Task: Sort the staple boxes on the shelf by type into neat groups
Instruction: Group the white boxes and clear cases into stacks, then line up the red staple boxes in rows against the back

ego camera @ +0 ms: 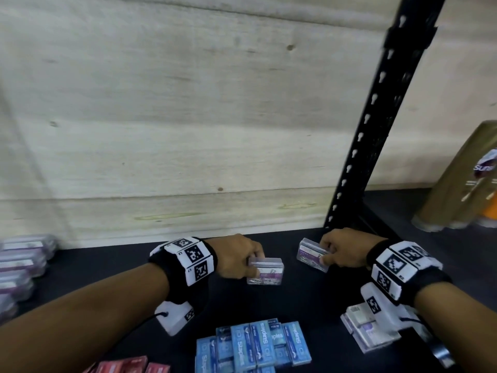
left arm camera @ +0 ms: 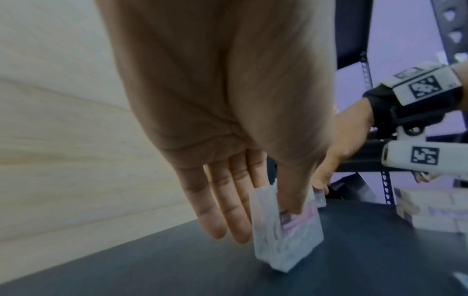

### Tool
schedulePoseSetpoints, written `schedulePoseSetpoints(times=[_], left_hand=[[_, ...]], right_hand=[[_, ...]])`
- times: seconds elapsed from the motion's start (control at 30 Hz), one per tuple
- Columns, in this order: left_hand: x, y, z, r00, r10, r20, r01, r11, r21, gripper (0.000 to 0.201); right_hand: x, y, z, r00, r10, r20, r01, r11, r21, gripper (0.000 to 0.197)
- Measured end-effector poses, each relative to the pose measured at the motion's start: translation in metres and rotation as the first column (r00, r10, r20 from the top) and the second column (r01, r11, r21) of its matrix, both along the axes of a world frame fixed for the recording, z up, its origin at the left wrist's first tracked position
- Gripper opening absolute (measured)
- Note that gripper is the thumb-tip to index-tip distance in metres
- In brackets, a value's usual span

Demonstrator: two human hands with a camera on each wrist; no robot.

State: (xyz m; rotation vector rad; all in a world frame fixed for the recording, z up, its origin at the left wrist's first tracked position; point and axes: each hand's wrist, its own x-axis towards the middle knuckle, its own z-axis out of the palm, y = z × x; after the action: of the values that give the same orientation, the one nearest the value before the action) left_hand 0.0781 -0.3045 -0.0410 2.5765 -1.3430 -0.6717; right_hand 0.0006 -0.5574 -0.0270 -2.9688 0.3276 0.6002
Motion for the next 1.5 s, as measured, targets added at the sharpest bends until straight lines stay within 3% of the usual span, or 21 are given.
schedulePoseSetpoints(times=[0.23, 0.63, 0.83, 1.1, 1.2, 1.33, 1.5], left_hand=[[-0.004, 0.067, 0.040, 0.993, 0.117, -0.023, -0.116, 0.993, 0.033, 0.033], [-0.034, 0.276, 0.092, 0.914, 0.401, 0.065, -0.406, 0.906, 0.120, 0.031], [-0.051, 0.369, 0.083, 0.843, 0.535, 0.057, -0.536, 0.824, 0.185, 0.033], [-0.059, 0.441, 0.053, 0.789, 0.610, 0.068, -0.606, 0.757, 0.246, 0.026], [-0.056, 0.456, 0.039, 0.780, 0.607, 0.152, -0.625, 0.738, 0.255, 0.028], [-0.053, 0.467, 0.029, 0.749, 0.660, 0.046, -0.652, 0.724, 0.227, 0.026], [-0.052, 0.472, 0.022, 0.773, 0.615, 0.153, -0.634, 0.745, 0.207, 0.029]], right_hand=[[-0.001, 0.075, 0.039, 0.978, 0.208, -0.012, -0.209, 0.975, -0.080, 0.029], [-0.002, 0.296, 0.058, 0.836, 0.547, 0.049, -0.549, 0.830, 0.098, 0.033], [0.001, 0.387, 0.042, 0.748, 0.662, 0.040, -0.662, 0.741, 0.116, 0.031], [0.005, 0.459, 0.014, 0.675, 0.736, -0.042, -0.732, 0.676, 0.083, 0.033], [0.009, 0.473, 0.007, 0.678, 0.733, -0.049, -0.730, 0.680, 0.069, 0.038], [0.011, 0.485, 0.000, 0.684, 0.728, -0.046, -0.723, 0.685, 0.086, 0.042], [0.010, 0.490, -0.002, 0.693, 0.720, -0.026, -0.717, 0.693, 0.081, 0.037]])
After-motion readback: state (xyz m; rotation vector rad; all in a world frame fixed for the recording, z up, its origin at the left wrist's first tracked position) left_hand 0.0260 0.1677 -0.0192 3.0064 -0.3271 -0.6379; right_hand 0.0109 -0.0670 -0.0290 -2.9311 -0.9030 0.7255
